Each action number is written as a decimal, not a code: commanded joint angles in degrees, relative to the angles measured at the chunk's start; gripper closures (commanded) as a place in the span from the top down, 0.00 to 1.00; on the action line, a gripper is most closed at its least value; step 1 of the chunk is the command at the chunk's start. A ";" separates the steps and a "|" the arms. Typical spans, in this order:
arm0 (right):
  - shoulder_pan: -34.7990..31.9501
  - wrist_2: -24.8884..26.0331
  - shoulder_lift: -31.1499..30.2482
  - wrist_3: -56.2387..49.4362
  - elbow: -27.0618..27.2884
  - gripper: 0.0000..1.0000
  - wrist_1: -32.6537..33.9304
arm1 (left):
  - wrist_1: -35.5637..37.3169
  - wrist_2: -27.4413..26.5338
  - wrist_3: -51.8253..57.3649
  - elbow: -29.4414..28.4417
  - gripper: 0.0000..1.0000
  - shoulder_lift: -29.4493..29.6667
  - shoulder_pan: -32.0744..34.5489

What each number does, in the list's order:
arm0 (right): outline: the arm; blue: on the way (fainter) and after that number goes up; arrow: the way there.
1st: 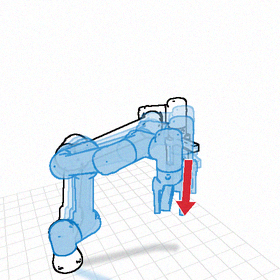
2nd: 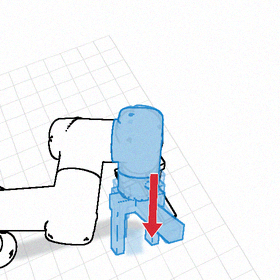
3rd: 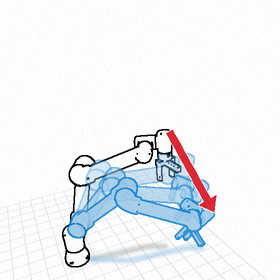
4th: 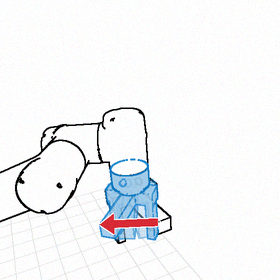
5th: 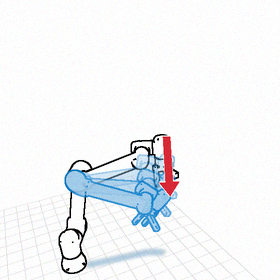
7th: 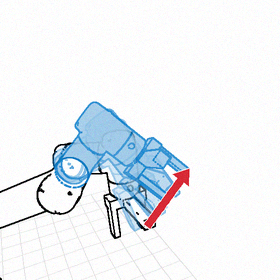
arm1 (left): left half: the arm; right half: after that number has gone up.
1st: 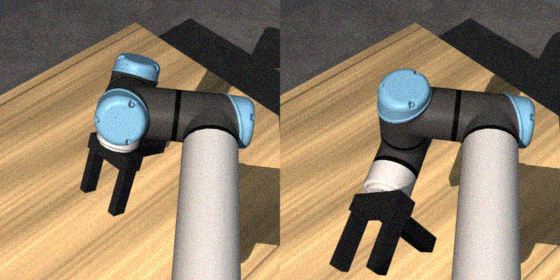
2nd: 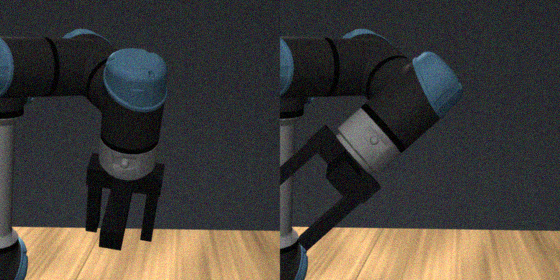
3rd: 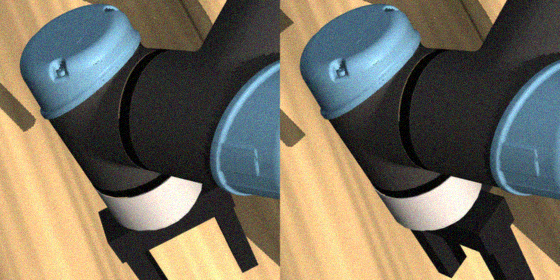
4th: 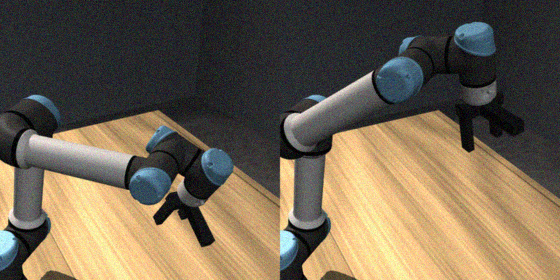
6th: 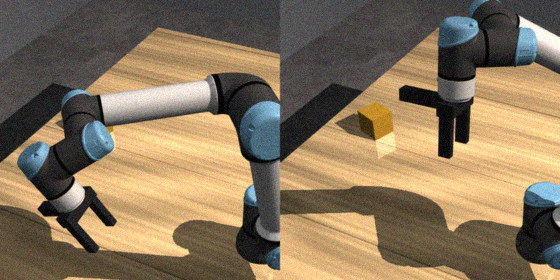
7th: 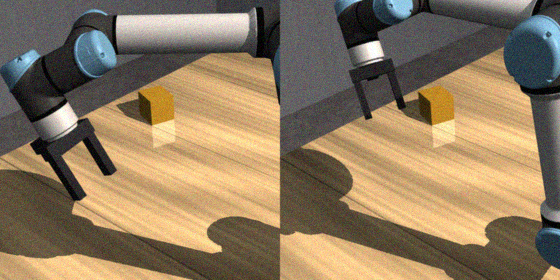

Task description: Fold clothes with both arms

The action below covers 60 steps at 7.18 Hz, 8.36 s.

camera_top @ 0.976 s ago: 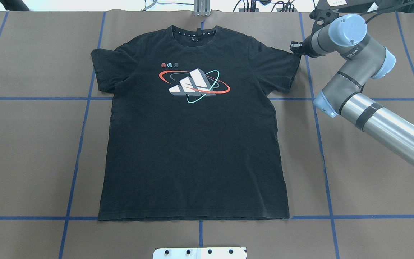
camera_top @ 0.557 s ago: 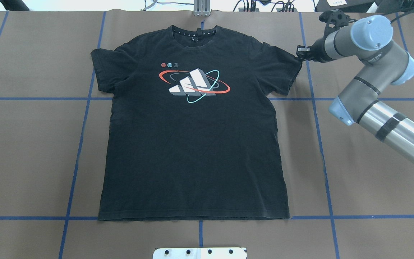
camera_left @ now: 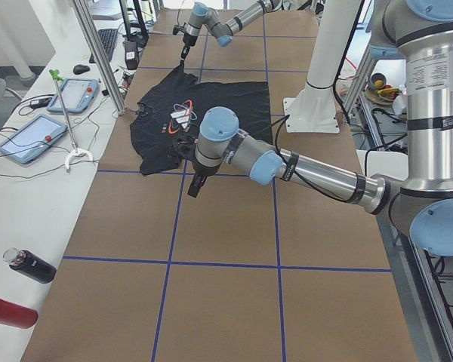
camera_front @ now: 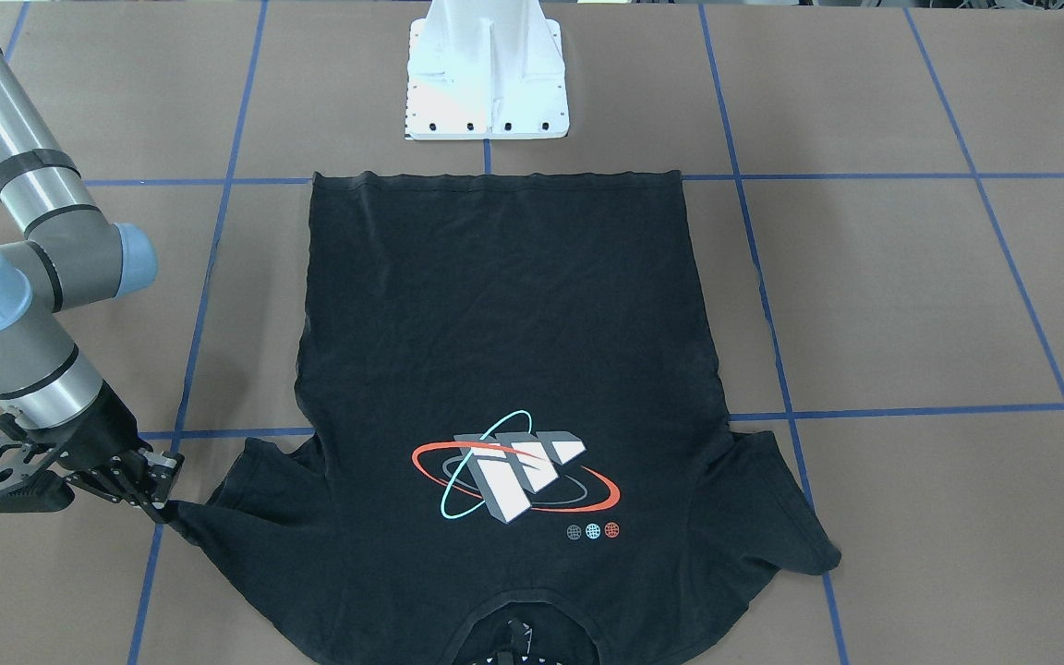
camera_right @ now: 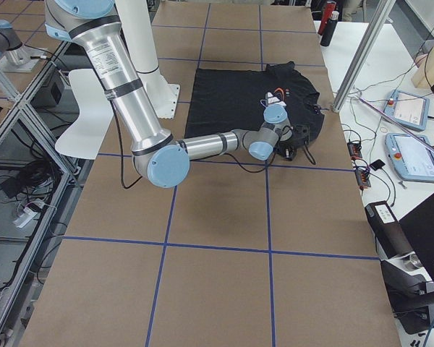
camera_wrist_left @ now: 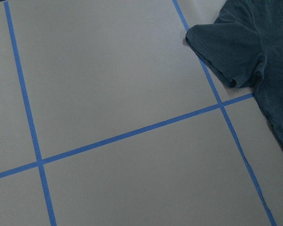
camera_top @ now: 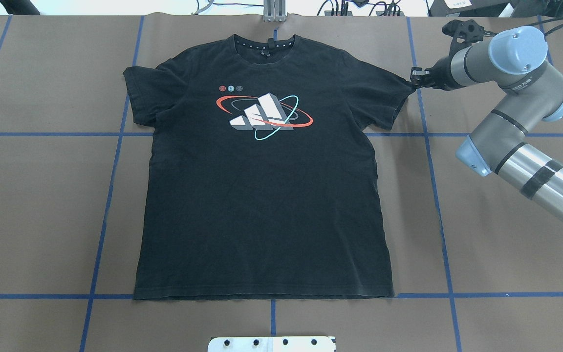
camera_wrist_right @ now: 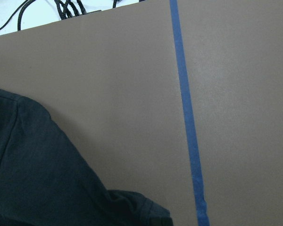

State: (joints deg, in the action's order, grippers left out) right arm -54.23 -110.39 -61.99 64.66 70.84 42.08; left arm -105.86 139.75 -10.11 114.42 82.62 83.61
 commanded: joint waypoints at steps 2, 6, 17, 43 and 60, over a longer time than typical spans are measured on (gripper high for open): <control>1.06 -0.18 5.19 4.93 0.08 0.00 1.33 | 0.13 0.08 -0.09 0.10 1.00 0.00 -0.03; 7.02 2.62 13.64 13.04 -1.14 0.00 5.64 | 0.04 0.17 -0.09 0.01 1.00 0.09 -0.11; 11.70 8.45 20.09 13.83 -5.75 1.00 5.64 | -0.66 -0.44 -18.01 -13.31 0.98 22.45 -10.11; 2.82 -11.25 -17.29 12.77 34.98 1.00 12.50 | -56.48 -21.54 -30.85 -79.97 0.54 51.06 -24.02; 2.99 -10.37 -16.58 12.78 34.63 1.00 12.50 | -55.68 -18.99 -35.77 -62.16 0.00 39.84 -24.90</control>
State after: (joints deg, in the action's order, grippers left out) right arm -51.24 -120.65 -78.60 77.44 105.54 54.58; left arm -161.72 120.62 -44.97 48.19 125.17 58.75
